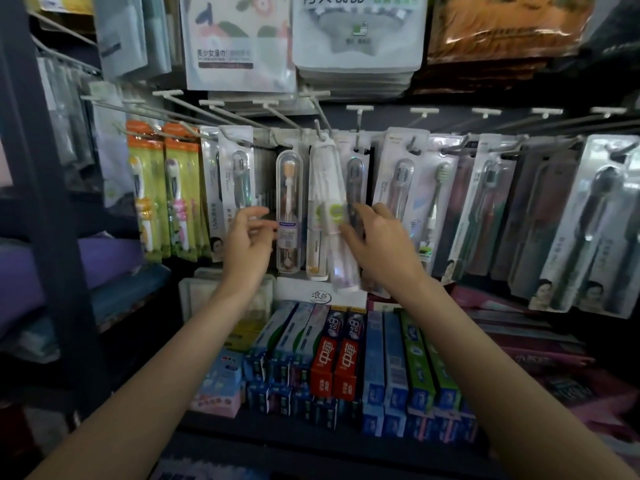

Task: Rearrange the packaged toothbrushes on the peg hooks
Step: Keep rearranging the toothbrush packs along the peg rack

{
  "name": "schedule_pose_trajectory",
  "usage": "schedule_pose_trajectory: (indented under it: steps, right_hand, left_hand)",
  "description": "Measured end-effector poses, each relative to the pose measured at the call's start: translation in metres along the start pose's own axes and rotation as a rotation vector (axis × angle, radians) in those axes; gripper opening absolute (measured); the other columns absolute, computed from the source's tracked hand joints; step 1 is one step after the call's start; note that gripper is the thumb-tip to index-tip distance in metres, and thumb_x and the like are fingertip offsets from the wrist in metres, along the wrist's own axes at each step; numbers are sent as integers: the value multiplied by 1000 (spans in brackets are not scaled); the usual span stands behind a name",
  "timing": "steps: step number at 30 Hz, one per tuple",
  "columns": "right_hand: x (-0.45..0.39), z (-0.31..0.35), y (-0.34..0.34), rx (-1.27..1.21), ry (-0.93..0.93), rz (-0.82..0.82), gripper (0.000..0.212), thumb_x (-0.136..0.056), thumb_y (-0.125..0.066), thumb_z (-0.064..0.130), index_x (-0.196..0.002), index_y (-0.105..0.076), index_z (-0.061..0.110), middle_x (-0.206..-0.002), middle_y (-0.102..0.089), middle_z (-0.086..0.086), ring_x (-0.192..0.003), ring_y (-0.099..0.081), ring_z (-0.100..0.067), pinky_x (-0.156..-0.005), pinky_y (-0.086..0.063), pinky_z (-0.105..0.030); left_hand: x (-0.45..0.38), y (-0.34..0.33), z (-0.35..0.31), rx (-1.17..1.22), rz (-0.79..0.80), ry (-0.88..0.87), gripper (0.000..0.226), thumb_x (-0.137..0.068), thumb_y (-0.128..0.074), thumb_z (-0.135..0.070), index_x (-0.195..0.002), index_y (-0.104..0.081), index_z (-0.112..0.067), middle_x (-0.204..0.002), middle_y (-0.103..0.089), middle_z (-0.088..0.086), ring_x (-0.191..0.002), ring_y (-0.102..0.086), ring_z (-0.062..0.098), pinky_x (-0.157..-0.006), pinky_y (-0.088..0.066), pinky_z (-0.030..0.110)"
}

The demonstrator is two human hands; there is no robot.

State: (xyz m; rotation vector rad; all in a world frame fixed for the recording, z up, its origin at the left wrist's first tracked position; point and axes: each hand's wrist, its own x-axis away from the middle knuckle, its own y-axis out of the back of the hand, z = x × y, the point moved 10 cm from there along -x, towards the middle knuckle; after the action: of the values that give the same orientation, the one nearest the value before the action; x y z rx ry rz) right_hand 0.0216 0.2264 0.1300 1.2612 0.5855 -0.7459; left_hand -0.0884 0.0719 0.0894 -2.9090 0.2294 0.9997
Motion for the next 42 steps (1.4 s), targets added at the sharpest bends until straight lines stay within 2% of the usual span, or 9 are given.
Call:
schedule_pose_trajectory:
  steps: [6, 9, 14, 18, 22, 26, 29, 35, 42]
  right_hand:
    - [21, -38, 61, -174, -58, -264, 18, -91, -49, 7, -99, -65, 5, -87, -61, -2, -66, -57, -11, -61, -46, -19]
    - [32, -77, 89, -223, -190, -429, 16, -90, -49, 5, -95, -64, 6, -84, -62, -3, -66, -54, -5, -58, -43, -9]
    - [33, -129, 61, -116, -349, -231, 31, -89, -59, 17, -115, -52, 1, -104, -61, -11, -88, -55, -15, -76, -45, -24]
    - [29, -140, 42, -140, -387, -195, 47, -84, -66, 27, -117, -45, 1, -107, -58, -15, -97, -58, -27, -84, -51, -41]
    - [22, -142, 34, -121, -395, -189, 53, -83, -67, 22, -124, -40, 1, -117, -53, -17, -103, -54, -27, -83, -47, -34]
    - [17, -134, 33, -147, -358, -155, 44, -86, -63, 15, -123, -42, 2, -93, -60, -11, -77, -53, -16, -67, -45, -28]
    - [18, -128, 38, -183, -325, -164, 43, -87, -61, 11, -125, -41, 4, -85, -56, -1, -73, -50, -10, -62, -37, -17]
    - [22, -140, 35, -612, -494, -64, 41, -85, -64, 16, -120, -43, 13, -99, -60, -10, -90, -61, -22, -75, -53, -29]
    - [21, -136, 32, -586, -559, -111, 41, -89, -59, 17, -125, -42, 9, -101, -52, -4, -90, -52, -15, -76, -46, -28]
  left_hand:
    - [6, -49, -25, 12, 133, -116, 21, -92, -51, -9, -107, -49, -21, -95, -60, -6, -91, -60, 10, -81, -48, 25]
    - [14, -82, -39, -10, 241, -186, 24, -90, -55, -12, -113, -50, -16, -94, -59, -10, -84, -54, -8, -75, -42, 7]
    - [27, -140, -33, -98, 492, -110, 45, -85, -62, -32, -123, -44, -17, -114, -53, -5, -95, -53, 0, -79, -44, 11]
    - [25, -150, -24, -106, 390, -45, 46, -83, -65, -27, -121, -44, -11, -102, -54, -3, -93, -55, 10, -75, -44, 15]
    - [27, -157, -20, -107, 394, -27, 47, -83, -66, -28, -121, -45, -11, -109, -55, -1, -102, -55, 14, -84, -46, 25]
    - [28, -160, -17, -139, 429, -25, 51, -84, -65, -32, -125, -43, -13, -120, -50, -2, -109, -48, 13, -87, -38, 25]
    - [23, -157, -20, -127, 412, -76, 28, -84, -64, -29, -103, -54, -10, -104, -58, 9, -97, -56, 23, -79, -44, 27]
    - [29, -150, -29, -22, 441, -109, 1, -89, -58, -13, -89, -57, -14, -83, -61, -7, -70, -55, -9, -63, -42, 3]
    - [24, -140, -29, -111, 408, -152, 21, -89, -59, -19, -99, -55, 0, -97, -61, 23, -90, -58, 32, -82, -47, 39]
